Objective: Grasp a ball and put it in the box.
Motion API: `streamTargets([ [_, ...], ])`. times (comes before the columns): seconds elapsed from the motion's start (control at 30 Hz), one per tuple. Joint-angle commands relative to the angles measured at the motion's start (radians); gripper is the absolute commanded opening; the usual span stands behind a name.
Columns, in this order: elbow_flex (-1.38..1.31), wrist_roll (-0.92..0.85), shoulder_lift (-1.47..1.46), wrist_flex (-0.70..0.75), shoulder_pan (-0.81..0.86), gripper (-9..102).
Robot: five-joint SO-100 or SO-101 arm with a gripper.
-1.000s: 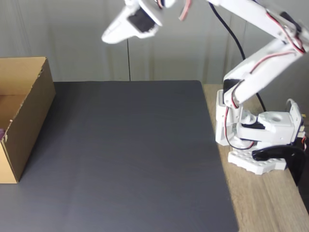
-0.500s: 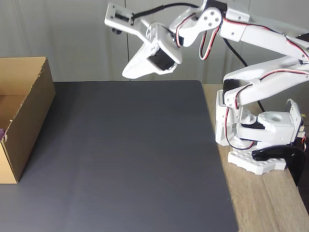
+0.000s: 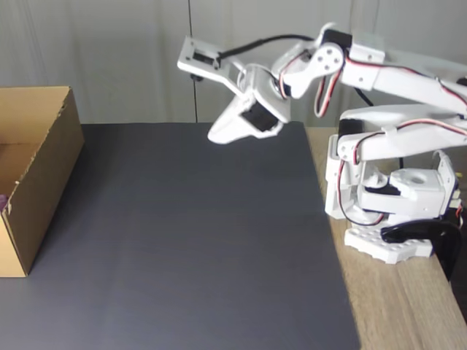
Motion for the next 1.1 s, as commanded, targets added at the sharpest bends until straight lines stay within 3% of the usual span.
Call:
streamTargets([
  [0.0, 0.067, -0.063, 0.130, 0.032, -0.008, 0],
  [0.23, 0.100, -0.040, 0.225, 0.089, -0.026, 1],
  [0.5, 0.202, -0.087, 0.229, 0.040, -0.143, 0],
  [1.07, 0.387, -0.201, 0.229, 0.008, -0.150, 0],
])
